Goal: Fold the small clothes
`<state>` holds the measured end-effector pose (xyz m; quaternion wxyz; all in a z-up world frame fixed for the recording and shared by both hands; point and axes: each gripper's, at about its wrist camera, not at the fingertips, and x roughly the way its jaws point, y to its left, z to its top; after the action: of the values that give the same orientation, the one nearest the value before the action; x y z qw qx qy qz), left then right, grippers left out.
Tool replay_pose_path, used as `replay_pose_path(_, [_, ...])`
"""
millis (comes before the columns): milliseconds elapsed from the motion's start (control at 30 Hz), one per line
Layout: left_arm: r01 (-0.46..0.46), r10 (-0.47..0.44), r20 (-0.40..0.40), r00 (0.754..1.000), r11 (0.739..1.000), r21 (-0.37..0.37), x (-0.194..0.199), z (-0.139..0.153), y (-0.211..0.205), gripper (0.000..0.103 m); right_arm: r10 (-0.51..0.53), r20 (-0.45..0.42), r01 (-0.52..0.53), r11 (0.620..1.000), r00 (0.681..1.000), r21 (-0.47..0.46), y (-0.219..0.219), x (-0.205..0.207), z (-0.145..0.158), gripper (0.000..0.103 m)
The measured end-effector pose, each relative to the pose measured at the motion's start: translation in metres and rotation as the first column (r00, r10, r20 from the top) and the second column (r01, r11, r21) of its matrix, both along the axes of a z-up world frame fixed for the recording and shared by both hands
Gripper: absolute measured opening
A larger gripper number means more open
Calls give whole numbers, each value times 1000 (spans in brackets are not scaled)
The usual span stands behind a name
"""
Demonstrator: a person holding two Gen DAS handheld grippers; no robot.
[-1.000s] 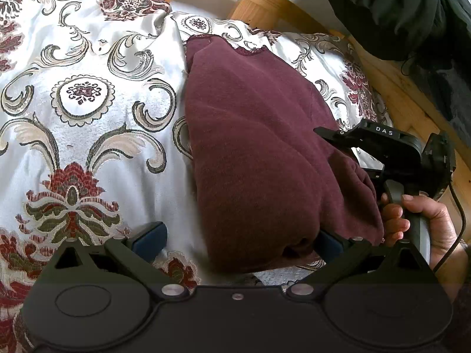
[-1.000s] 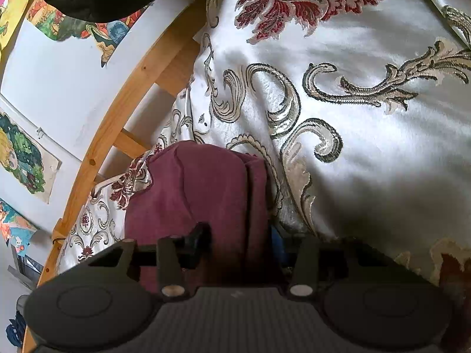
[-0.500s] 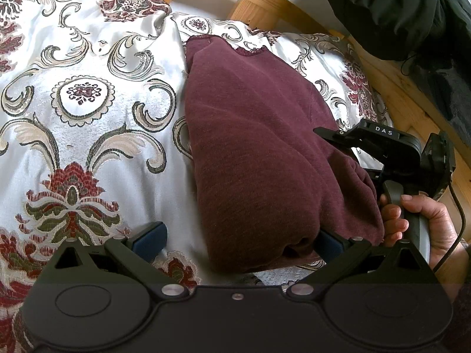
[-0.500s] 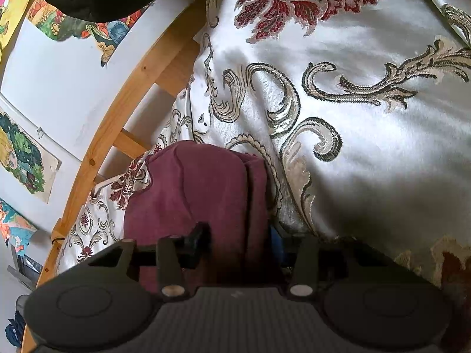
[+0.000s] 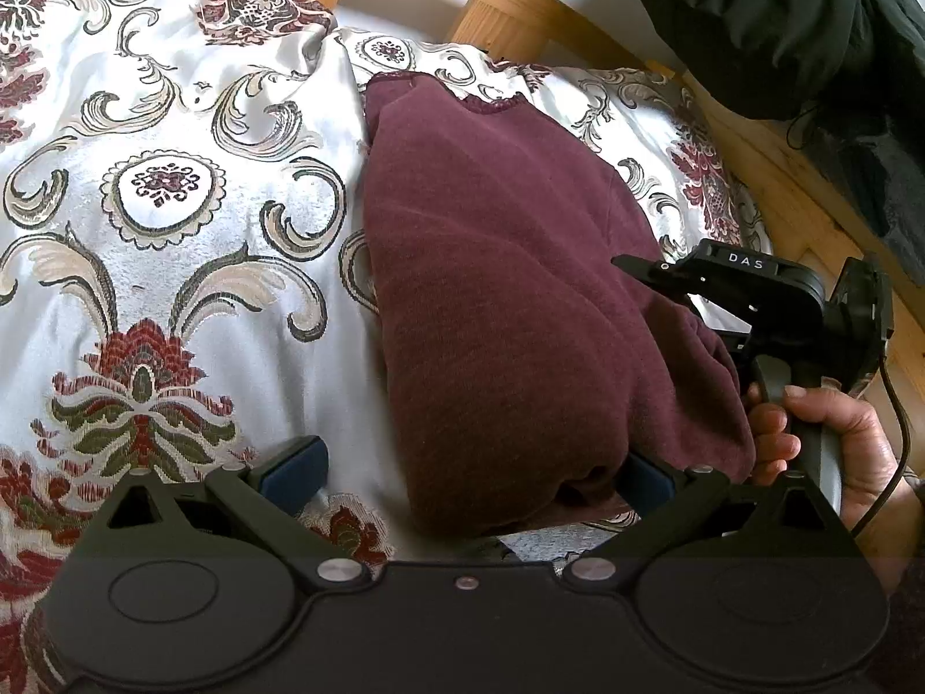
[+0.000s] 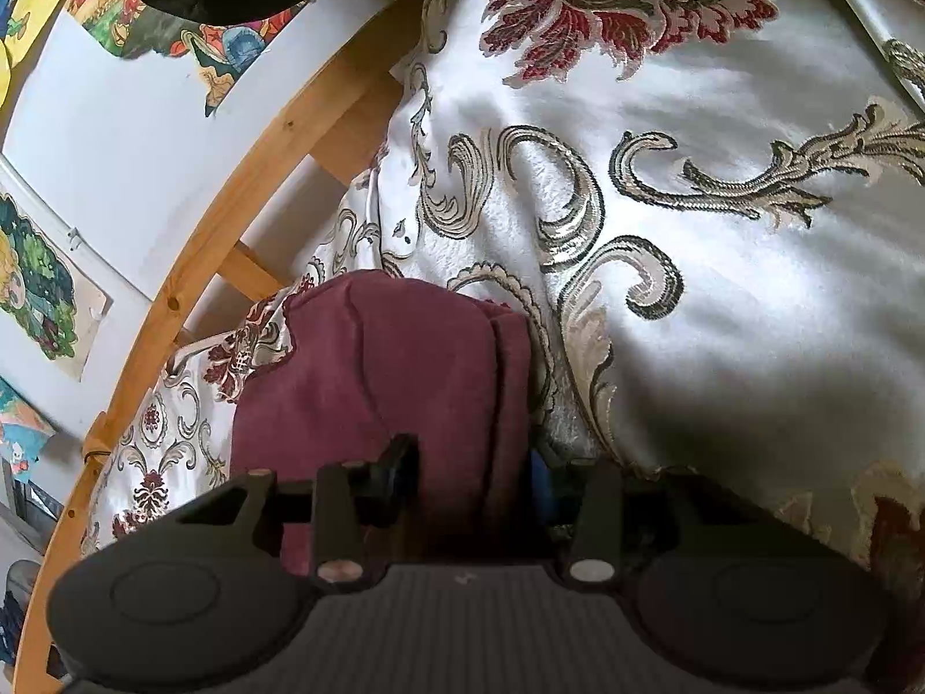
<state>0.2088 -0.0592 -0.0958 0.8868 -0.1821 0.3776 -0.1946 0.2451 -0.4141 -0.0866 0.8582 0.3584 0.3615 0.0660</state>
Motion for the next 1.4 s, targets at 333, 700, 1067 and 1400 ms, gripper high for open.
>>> replay_pose_path(333, [-21,19,-32,999,999,-50,1,10,4,102,-6,-1,6,1000,1000,-2,1,0,-1,45])
replay_pose_path(700, [-54,44,-49,998,974,-221,41,23,10,102,-11,2,11,1000,1000,-3,1,0,-2,46])
replay_pose_path(1067, [-30,2,-144,990,981,-193,58,6,6,101,-22,21,22,1000,1000,2,4,0,-4,50])
replay_pose_path(1400, [2,-31,-156,987,984,-180,60,10,7,74,-11,61,16,996,998,-85,17,-2,3,41])
